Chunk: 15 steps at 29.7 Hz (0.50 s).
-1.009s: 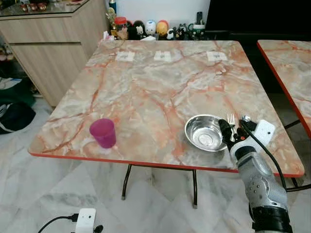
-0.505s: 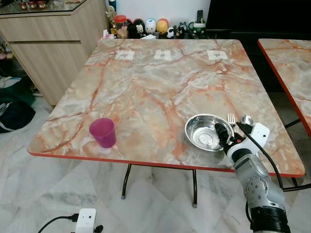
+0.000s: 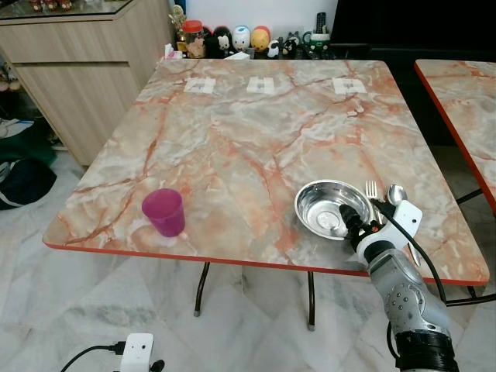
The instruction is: Setting the table
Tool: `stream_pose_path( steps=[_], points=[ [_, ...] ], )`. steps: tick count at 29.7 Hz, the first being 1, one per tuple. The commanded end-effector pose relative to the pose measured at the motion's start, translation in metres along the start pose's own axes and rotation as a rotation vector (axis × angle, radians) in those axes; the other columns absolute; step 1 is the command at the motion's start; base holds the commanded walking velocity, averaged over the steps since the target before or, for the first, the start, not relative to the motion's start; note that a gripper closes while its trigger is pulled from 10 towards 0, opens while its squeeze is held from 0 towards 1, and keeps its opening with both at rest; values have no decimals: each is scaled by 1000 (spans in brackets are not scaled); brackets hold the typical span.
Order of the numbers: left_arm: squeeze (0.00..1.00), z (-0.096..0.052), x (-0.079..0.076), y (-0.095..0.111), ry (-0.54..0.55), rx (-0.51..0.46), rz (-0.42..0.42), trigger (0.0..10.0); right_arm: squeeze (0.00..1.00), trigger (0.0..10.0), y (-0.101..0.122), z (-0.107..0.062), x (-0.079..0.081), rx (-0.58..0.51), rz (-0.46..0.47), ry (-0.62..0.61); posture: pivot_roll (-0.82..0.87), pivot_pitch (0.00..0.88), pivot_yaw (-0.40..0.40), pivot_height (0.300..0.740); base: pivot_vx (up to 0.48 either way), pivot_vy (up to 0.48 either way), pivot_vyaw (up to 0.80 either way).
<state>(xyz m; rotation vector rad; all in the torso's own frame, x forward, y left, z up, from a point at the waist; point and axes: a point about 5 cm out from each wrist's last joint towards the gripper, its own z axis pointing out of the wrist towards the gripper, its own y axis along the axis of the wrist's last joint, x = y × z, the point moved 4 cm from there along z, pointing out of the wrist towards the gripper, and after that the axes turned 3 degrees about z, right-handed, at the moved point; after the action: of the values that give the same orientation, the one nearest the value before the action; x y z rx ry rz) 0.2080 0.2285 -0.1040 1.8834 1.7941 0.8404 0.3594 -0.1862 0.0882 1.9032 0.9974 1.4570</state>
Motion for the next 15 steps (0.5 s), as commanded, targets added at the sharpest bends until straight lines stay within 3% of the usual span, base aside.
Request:
stream_pose_path(
  steps=[1, 15],
  points=[
    [0, -2, 2, -5, 9, 14, 13, 10000, 0, 0, -2, 1, 0, 10, 19, -1, -39, 75, 31, 740, 0, 0, 0],
    [0, -2, 2, -8, 7, 22, 13, 10000, 0, 0, -1, 0, 1, 1, 21, 1, -39, 76, 32, 740, 0, 0, 0]
  ],
)
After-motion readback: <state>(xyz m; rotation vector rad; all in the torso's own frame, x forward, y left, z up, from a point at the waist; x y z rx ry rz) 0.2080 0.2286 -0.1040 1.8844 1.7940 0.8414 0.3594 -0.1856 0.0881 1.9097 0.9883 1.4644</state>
